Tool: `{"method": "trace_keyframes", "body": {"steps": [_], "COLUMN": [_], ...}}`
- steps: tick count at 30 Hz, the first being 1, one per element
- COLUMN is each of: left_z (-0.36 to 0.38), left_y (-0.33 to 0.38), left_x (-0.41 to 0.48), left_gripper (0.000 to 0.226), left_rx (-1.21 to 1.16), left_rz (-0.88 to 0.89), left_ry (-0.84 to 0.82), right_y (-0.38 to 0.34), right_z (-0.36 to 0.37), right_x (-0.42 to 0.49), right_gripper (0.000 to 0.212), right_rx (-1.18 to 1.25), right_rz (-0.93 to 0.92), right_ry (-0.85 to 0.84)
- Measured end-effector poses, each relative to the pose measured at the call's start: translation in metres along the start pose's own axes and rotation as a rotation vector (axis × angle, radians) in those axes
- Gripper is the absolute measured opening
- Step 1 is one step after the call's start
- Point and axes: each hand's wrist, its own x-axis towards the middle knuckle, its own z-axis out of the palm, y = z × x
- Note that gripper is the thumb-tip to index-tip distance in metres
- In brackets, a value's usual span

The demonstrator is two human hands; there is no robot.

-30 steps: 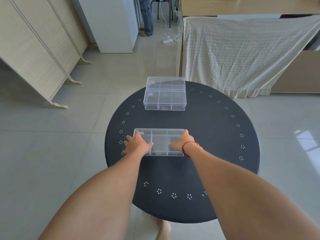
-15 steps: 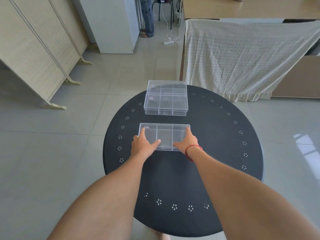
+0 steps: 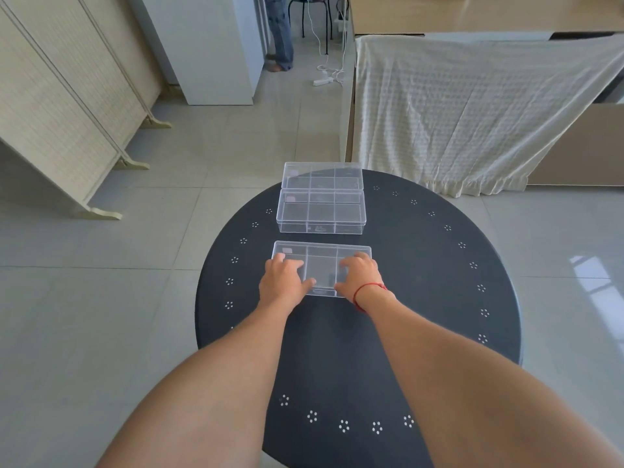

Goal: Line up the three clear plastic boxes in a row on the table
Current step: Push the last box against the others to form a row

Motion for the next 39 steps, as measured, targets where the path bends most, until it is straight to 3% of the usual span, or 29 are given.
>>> {"method": "trace_keyframes", "body": {"steps": [39], "left_z": [-0.008], "left_y": [0.016], "left_x": [0.048], "left_gripper": [0.053], "left_rx": [0.001], "left_rz": [-0.038], "left_ry": [-0.002], "right_y": [-0.005], "right_z": [-0.013], "right_x": [0.055], "right_gripper": [0.043], "right_rx": [0.118], "right_rz": [-0.002], "right_ry": [0.015]}}
